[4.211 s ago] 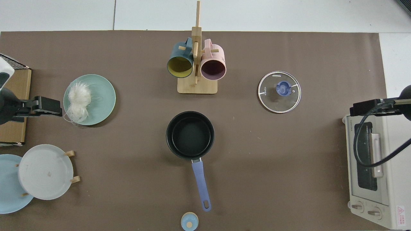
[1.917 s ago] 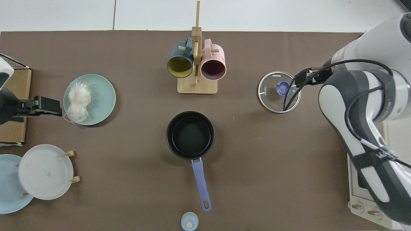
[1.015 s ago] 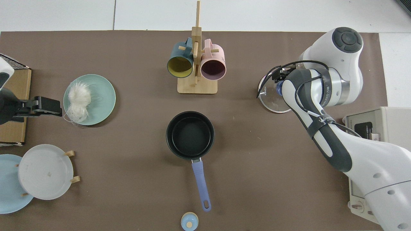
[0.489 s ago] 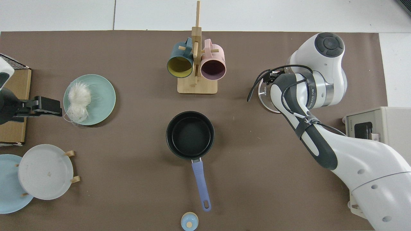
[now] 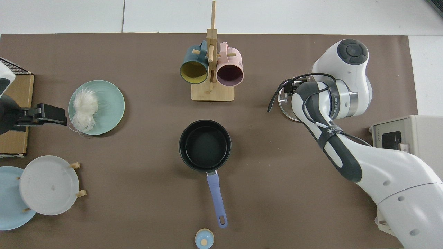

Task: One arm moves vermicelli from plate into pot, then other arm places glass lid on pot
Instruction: 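Grasp the lid knob with the right gripper and lift the lid, then reach the left gripper to the white vermicelli on the blue plate, then grasp the vermicelli bundle with the left gripper, then carry the vermicelli with the left gripper over the black pot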

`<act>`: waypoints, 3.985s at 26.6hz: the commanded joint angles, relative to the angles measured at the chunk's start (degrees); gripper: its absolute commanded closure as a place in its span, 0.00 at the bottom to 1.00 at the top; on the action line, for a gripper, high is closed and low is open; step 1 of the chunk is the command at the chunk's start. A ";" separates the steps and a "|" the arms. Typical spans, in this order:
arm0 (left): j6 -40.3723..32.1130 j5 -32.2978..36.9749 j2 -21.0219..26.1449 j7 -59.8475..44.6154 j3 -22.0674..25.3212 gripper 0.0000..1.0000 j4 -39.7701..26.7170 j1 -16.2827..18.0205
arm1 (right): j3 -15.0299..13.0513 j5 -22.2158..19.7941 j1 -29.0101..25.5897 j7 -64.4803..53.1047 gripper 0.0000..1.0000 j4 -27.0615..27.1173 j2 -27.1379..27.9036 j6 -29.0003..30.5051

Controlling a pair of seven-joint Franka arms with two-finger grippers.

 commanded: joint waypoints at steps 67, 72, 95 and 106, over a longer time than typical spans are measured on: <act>44.62 -0.37 25.21 -2.14 4.33 0.04 -11.85 2.50 | 0.35 2.79 -0.72 -1.50 1.00 -3.75 -14.79 -11.63; 45.76 -0.55 26.80 -3.01 3.45 0.04 -12.12 2.15 | 0.35 2.79 -0.98 -1.50 1.00 -4.37 -15.13 -11.37; 21.95 0.50 22.50 -9.07 -2.61 1.00 0.19 1.97 | 0.35 2.79 -1.07 -1.59 1.00 -4.37 -15.14 -11.37; 16.15 0.50 15.02 -21.37 -16.13 1.00 0.10 1.19 | 0.35 2.79 -1.16 -1.67 1.00 -4.37 -15.14 -11.37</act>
